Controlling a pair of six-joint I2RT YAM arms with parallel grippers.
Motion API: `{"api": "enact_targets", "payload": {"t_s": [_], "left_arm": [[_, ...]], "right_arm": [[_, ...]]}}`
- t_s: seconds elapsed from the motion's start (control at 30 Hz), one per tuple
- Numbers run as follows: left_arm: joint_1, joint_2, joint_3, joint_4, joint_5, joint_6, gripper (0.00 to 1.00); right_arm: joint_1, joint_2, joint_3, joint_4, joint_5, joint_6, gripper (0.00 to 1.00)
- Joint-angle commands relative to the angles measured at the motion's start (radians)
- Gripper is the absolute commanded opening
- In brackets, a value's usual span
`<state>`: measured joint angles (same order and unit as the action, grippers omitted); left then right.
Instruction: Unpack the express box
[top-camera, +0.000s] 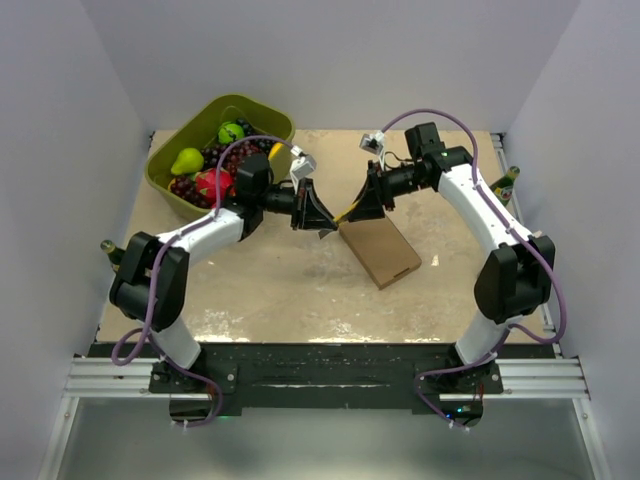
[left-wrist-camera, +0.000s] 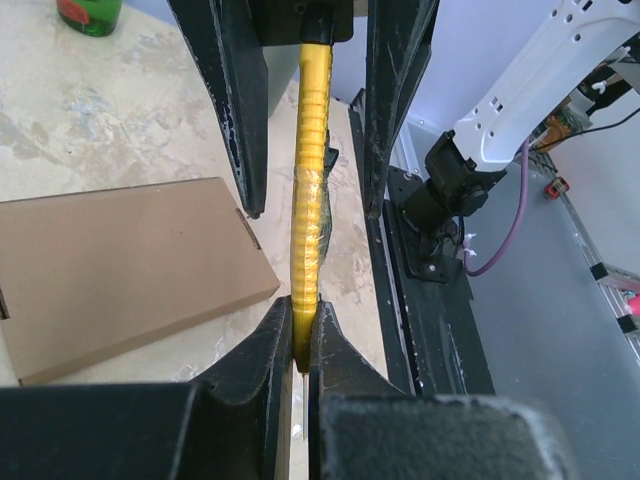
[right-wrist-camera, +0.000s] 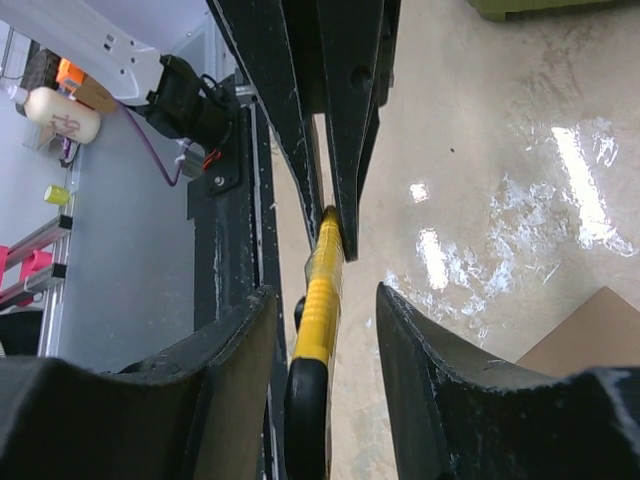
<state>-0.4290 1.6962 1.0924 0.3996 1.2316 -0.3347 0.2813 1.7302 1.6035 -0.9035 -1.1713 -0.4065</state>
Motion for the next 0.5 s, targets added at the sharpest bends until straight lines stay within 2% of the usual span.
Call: {"api": "enact_targets", "payload": {"t_s": [0.0,0.17,0.37,0.47], "left_arm": [[-0.007,0.013,0.035,0.022,0.028,-0.013,0.0],[-0.007,0.019,0.023,0.105,0.029,-0.098,0.0],[-0.007,0.036,0.021,0.205,0.031,-0.18,0.0],[-0.008,0.037,0.026,0.211,0.034,-0.182,0.0]], "right_arm": [[0.001,-0.004,0.004,0.032,-0.048,0.023,0.48],[0.004,-0.001,-0.013,0.037,-0.022,0.02,0.46],[0.01,0.0,-0.028,0.051,-0.025,0.032,0.39],[0.012,0.003,-0.025,0.064,-0.031,0.052,0.37]]}}
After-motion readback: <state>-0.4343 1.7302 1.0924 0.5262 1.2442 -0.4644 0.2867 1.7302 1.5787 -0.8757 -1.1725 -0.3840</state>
